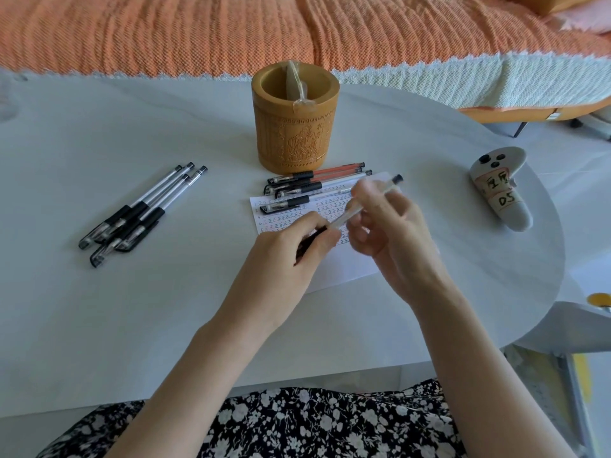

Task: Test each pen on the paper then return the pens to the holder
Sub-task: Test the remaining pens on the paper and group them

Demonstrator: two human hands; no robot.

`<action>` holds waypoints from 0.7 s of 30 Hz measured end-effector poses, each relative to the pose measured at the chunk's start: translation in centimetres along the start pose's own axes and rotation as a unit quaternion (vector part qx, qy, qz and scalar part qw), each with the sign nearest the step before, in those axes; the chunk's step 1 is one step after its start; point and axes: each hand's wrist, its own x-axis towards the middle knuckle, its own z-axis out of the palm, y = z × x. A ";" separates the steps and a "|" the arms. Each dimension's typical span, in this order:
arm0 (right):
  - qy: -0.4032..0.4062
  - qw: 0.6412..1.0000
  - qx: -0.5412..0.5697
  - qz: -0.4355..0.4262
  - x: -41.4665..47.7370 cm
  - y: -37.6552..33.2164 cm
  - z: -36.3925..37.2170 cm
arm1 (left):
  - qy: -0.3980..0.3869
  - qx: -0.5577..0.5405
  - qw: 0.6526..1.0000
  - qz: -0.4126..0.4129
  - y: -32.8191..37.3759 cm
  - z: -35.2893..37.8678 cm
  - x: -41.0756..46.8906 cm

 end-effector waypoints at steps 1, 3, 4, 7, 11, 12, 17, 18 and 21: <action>-0.027 0.999 -0.031 0.015 -0.1 0.1 0.1 | -0.005 -0.001 1.000 0.005 0.2 0.1 0.0; -0.061 0.995 -0.078 0.030 -0.2 0.3 0.4 | -0.016 -0.002 1.000 0.009 0.4 0.3 -0.1; -0.059 0.994 -0.080 0.034 -0.1 0.3 0.4 | -0.020 -0.002 1.000 0.006 0.3 0.3 -0.1; 0.004 1.000 0.006 0.024 0.1 -0.1 -0.2 | -0.018 0.006 1.000 -0.008 -0.1 0.1 -0.1; 0.090 0.993 0.074 -0.017 0.6 -0.9 -1.9 | -0.033 -0.019 0.998 -0.044 -0.7 -0.6 0.0; 0.090 0.994 0.065 -0.014 0.6 -1.0 -2.1 | -0.036 -0.025 0.998 -0.039 -0.8 -0.7 0.0; 0.055 0.998 -0.016 -0.001 0.3 -1.0 -2.3 | -0.025 -0.017 1.000 -0.004 -0.7 -0.9 0.1; 0.070 0.996 -0.050 -0.007 0.4 -0.9 -2.2 | -0.020 0.003 1.000 0.002 -0.8 -1.0 0.1; 0.131 0.977 -0.165 -0.030 0.8 -0.2 -2.1 | -0.032 0.065 0.997 0.014 -1.3 -0.9 0.1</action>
